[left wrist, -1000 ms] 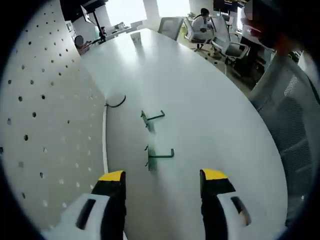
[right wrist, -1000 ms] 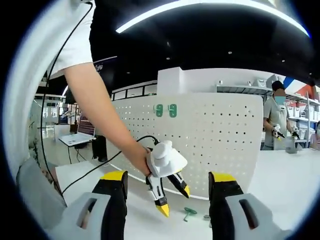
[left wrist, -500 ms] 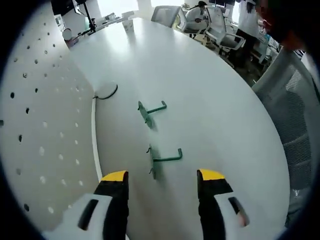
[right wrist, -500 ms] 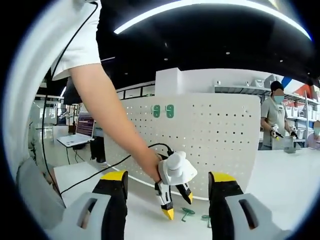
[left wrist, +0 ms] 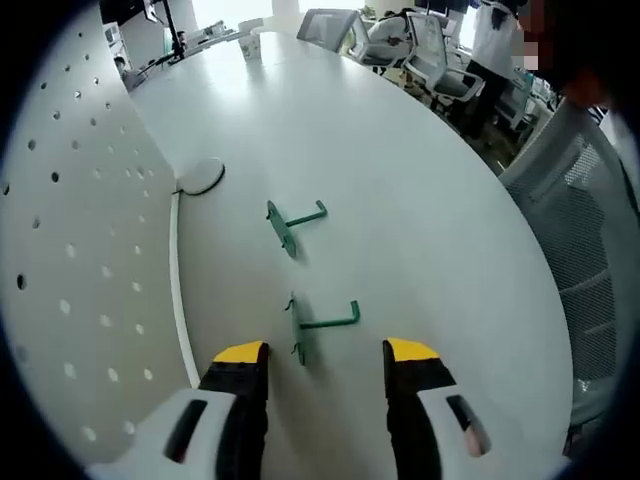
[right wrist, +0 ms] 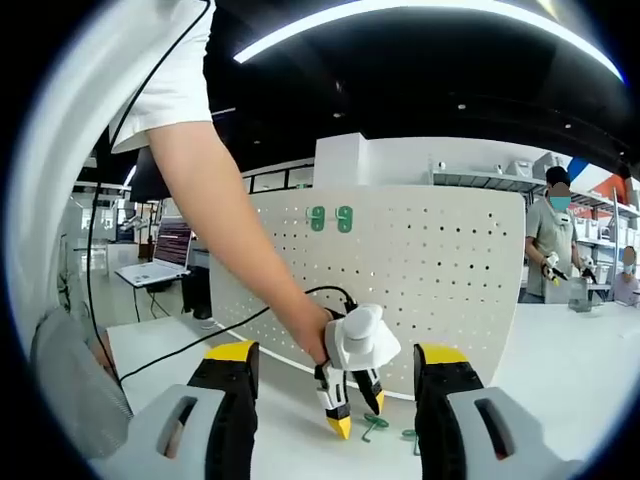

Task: Insert the hook assembly into the mounting plate slot until the hook locks in place.

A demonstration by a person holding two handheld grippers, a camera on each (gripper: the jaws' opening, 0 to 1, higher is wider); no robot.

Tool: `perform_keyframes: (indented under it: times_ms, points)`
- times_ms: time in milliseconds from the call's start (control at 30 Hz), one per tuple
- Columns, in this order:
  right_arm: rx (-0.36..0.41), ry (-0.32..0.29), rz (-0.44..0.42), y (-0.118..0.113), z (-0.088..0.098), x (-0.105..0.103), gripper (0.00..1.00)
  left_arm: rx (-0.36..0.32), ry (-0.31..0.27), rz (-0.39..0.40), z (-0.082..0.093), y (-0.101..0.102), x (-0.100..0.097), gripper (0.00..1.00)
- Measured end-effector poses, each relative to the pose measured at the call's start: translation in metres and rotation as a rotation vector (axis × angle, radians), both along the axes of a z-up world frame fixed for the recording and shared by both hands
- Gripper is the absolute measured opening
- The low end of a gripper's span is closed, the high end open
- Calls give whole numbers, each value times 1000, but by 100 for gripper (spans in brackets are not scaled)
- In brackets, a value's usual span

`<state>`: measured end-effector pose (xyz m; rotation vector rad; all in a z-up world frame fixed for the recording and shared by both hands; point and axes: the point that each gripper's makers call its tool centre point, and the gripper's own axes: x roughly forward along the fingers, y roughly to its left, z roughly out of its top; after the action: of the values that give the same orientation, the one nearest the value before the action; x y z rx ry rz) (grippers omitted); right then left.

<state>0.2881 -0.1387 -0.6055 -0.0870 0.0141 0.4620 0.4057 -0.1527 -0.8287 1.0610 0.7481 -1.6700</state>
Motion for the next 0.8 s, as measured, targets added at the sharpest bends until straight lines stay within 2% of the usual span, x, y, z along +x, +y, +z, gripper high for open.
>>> perform_keyframes:
  times_ms: [167,233,400,467,567,633,700,800]
  points:
    - [0,0,-1,-2,0,-1,60,-3,-1,6,0,-1,0,44]
    - [2,1,-2,-2,0,0,59,-13,5,38,1,-3,2,42]
    - [2,11,2,-1,-2,0,58,-26,-3,98,1,-6,10,32]
    - [4,12,1,-2,-2,0,57,-29,-6,102,1,-7,10,29]
    - [6,12,-2,-3,-2,0,57,-32,-15,101,1,-7,9,19]
    - [8,12,-2,-2,-2,0,56,-29,-22,106,1,-8,10,17]
    - [8,12,-2,-3,-2,0,56,-26,-23,148,1,-8,13,15]
    - [11,17,-2,-2,-3,0,55,-27,-35,146,1,-9,14,12]
